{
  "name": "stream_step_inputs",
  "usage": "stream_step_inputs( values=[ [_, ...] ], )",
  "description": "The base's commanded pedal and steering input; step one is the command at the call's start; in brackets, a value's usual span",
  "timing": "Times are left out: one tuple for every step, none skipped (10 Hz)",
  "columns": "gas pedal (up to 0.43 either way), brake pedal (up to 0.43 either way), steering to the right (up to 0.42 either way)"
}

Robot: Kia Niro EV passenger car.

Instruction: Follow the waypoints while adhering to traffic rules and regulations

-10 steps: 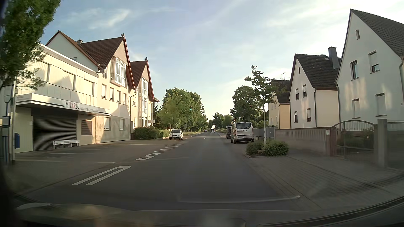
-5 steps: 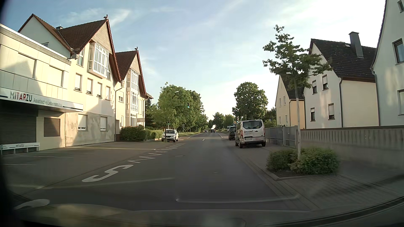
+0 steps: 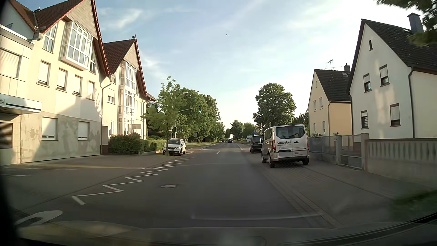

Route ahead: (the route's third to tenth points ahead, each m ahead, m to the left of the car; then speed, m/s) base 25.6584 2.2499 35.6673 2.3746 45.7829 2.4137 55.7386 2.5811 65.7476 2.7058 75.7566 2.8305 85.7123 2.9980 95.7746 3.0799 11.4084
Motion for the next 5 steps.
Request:
stream_step_inputs(
  values=[
    [0.039, 0.030, -0.001],
    [0.039, 0.030, 0.000],
    [0.039, 0.030, 0.000],
    [0.039, 0.030, 0.000],
    [0.039, 0.030, 0.000]
  ],
)
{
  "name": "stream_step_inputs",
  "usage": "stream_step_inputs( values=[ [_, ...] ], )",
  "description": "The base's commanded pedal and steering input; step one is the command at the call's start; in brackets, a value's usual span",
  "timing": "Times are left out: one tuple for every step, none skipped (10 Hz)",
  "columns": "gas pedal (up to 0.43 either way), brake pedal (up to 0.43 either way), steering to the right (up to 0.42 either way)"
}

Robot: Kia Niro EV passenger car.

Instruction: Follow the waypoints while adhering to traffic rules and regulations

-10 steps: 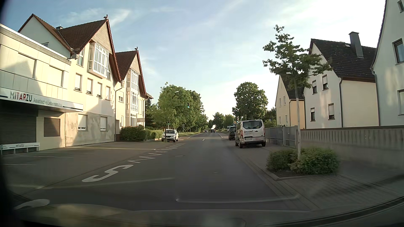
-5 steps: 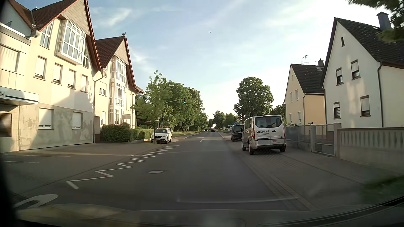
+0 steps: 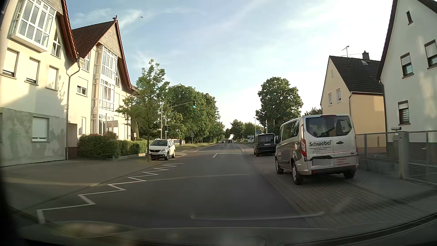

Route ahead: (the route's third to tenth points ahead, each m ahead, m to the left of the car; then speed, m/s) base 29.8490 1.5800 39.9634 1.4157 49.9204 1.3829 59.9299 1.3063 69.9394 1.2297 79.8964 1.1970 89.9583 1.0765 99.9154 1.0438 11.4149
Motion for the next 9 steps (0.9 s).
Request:
stream_step_inputs(
  values=[
    [0.039, 0.030, 0.000],
    [0.039, 0.030, 0.000],
    [0.039, 0.030, 0.000],
    [0.039, 0.030, -0.001],
    [0.039, 0.030, -0.001],
    [0.039, 0.030, -0.001],
    [0.039, 0.030, -0.001],
    [0.039, 0.030, 0.000],
    [0.039, 0.030, 0.000]
  ],
)
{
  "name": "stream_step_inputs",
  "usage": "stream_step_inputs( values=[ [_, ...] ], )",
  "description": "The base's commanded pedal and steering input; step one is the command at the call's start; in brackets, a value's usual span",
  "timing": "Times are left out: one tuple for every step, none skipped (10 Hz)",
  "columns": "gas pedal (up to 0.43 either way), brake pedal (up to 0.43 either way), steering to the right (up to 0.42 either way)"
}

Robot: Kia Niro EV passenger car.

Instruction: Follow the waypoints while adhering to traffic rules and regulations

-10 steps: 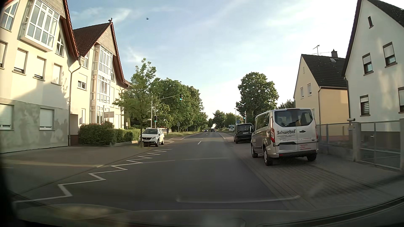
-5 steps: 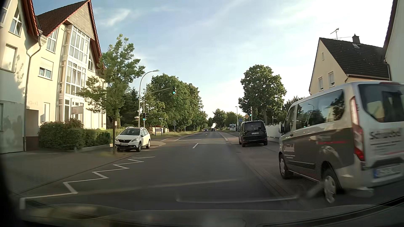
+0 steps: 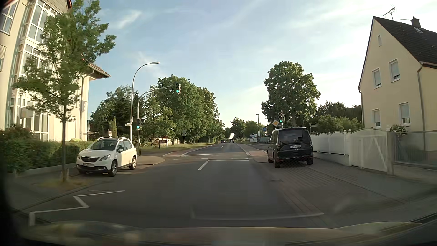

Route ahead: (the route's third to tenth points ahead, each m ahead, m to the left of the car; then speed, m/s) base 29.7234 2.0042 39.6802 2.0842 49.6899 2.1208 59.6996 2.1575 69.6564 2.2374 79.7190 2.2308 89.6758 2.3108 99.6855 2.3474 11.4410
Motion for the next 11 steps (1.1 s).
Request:
stream_step_inputs(
  values=[
    [0.039, 0.030, 0.000],
    [0.039, 0.030, 0.000],
    [0.039, 0.030, 0.000],
    [0.039, 0.024, 0.000],
    [0.039, 0.030, 0.000],
    [0.039, 0.030, 0.000],
    [0.039, 0.030, 0.000],
    [0.039, 0.030, -0.002],
    [0.039, 0.030, -0.002],
    [0.039, 0.030, -0.002],
    [0.039, 0.030, -0.002]
  ],
)
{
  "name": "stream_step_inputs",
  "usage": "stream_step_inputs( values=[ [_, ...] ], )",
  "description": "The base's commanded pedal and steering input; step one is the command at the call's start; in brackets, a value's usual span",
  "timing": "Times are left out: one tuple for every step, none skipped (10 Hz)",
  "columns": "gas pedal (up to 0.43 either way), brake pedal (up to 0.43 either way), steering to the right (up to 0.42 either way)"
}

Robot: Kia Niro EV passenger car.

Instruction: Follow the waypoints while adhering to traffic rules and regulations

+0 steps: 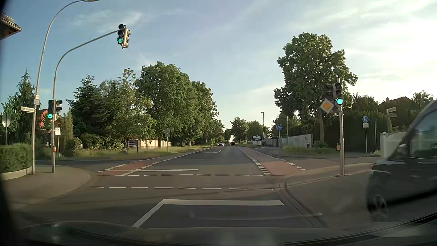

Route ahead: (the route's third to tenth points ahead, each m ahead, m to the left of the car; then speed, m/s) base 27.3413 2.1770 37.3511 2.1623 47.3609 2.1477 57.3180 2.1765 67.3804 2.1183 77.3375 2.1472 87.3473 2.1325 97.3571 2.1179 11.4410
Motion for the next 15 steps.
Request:
stream_step_inputs(
  values=[
    [0.039, 0.030, -0.002],
    [0.039, 0.024, -0.002],
    [0.039, 0.030, -0.001],
    [0.039, 0.030, -0.001],
    [0.039, 0.030, -0.001],
    [0.039, 0.030, 0.000],
    [0.039, 0.030, 0.000],
    [0.039, 0.030, 0.001],
    [0.039, 0.037, 0.001],
    [0.039, 0.030, 0.001],
    [0.039, 0.030, 0.001],
    [0.039, 0.030, 0.002],
    [0.039, 0.030, 0.004],
    [0.039, 0.030, 0.004],
    [0.039, 0.030, 0.003]
  ],
)
